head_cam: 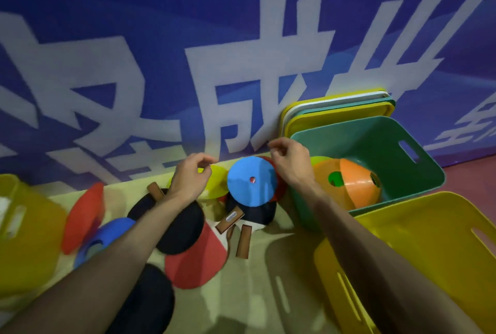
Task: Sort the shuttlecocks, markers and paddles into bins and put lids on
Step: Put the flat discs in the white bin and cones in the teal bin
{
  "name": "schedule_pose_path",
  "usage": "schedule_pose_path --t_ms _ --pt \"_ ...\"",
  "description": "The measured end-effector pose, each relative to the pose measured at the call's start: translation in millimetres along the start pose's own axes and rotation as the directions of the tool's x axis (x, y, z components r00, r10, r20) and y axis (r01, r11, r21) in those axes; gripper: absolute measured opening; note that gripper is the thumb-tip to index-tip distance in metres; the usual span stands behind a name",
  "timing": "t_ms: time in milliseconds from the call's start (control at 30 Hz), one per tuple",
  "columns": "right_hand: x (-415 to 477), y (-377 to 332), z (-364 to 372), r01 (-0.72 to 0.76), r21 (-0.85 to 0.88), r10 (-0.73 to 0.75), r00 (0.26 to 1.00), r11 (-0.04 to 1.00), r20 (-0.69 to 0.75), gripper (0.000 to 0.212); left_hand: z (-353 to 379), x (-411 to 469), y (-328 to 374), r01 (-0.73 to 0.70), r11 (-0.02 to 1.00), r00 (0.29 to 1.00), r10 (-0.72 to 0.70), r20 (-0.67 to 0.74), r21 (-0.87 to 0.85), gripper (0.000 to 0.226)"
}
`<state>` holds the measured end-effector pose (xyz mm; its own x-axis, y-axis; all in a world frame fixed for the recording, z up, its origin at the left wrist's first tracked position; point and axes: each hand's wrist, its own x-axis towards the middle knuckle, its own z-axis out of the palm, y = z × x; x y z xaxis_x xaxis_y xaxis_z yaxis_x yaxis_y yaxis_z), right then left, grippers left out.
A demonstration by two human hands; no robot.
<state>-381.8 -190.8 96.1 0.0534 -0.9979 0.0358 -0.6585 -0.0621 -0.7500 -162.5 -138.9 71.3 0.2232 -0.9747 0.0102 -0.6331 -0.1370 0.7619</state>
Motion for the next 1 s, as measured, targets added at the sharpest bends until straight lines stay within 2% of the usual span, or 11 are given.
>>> schedule_pose_path --t_ms 200,567,667,767,1000 --pt "-16.4 -38.4 54.0 0.08 -0.021 -0.075 0.98 0.997 0.185 0.026 -37.4 -34.0 -55.5 0.124 0.986 0.989 -0.132 -0.071 -0.113 0.029" --pt "-33.3 -56.4 125.7 0.161 -0.198 -0.054 0.888 0.967 0.458 0.024 -69.5 -75.8 -127.0 0.323 0.911 0.927 -0.36 -0.11 -0.258 0.026" --pt "-31.8 -54.3 155.1 0.188 -0.238 -0.035 0.847 0.953 0.53 0.025 -72.9 -81.8 -136.8 0.343 0.909 0.916 -0.38 -0.129 -0.237 0.026" --pt "-28.4 -52.6 182.6 0.201 -0.272 -0.014 0.826 0.941 0.564 0.03 -79.4 -88.9 -149.4 0.341 0.926 0.901 -0.371 -0.227 -0.163 0.03" --pt "-22.0 -55.1 229.6 0.249 -0.386 0.011 0.829 0.888 0.559 0.042 -106.8 -78.1 -187.3 0.448 0.894 0.79 -0.41 -0.455 -0.027 0.046"
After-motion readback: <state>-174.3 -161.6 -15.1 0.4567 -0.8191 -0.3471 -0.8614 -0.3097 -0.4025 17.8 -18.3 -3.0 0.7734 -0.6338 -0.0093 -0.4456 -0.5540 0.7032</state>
